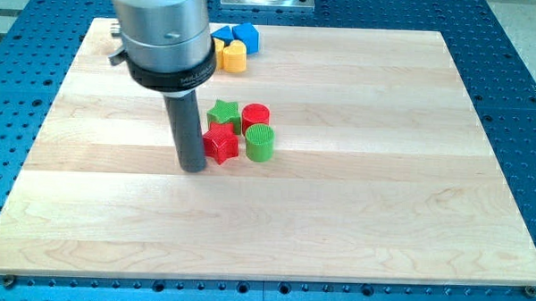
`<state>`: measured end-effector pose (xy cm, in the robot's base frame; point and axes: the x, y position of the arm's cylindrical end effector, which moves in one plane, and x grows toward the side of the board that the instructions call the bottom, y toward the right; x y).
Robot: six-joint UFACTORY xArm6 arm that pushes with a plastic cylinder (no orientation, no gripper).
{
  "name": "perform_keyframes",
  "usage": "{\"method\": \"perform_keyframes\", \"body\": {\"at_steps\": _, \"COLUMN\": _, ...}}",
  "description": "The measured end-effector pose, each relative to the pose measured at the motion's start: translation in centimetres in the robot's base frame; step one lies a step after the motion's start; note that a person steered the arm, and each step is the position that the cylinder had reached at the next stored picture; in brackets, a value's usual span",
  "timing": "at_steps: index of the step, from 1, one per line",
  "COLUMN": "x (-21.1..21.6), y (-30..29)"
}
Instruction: Push the yellow blocks into the group of blocks
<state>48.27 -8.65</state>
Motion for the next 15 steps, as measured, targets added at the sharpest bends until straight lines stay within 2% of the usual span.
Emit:
{"method": "perform_keyframes", "body": {"at_steps": 2, "x": -0.3, "y": 4.2}}
{"method": "perform_keyframes", "body": {"at_steps": 3, "x": -0.4, "y": -2.9}}
{"method": "perform_keyframes", "body": {"at_steps": 4, "x": -5.5, "y": -9.4}}
{"method": "perform_keyframes", "body": {"at_steps": 6, "x": -18.7, "y": -9.9}}
{"method": "perform_keyframes", "body": {"at_steps": 7, "x": -22.4, "y": -8.2}}
{"method": "perform_keyframes", "body": {"at_steps": 9, "x": -19.9, "y": 3.4}}
{"method": "perform_keyframes", "body": {"at_steps": 11, "x": -16.2, "y": 3.6}}
{"method": "perform_keyframes", "body": {"at_steps": 13, "x": -13.6, "y": 7.9}}
{"method": "perform_keyframes", "body": {"at_steps": 14, "x": -15.5, "y": 8.8}}
{"method": "perform_keyframes", "body": {"at_steps": 15, "x": -16.0, "y": 14.3}}
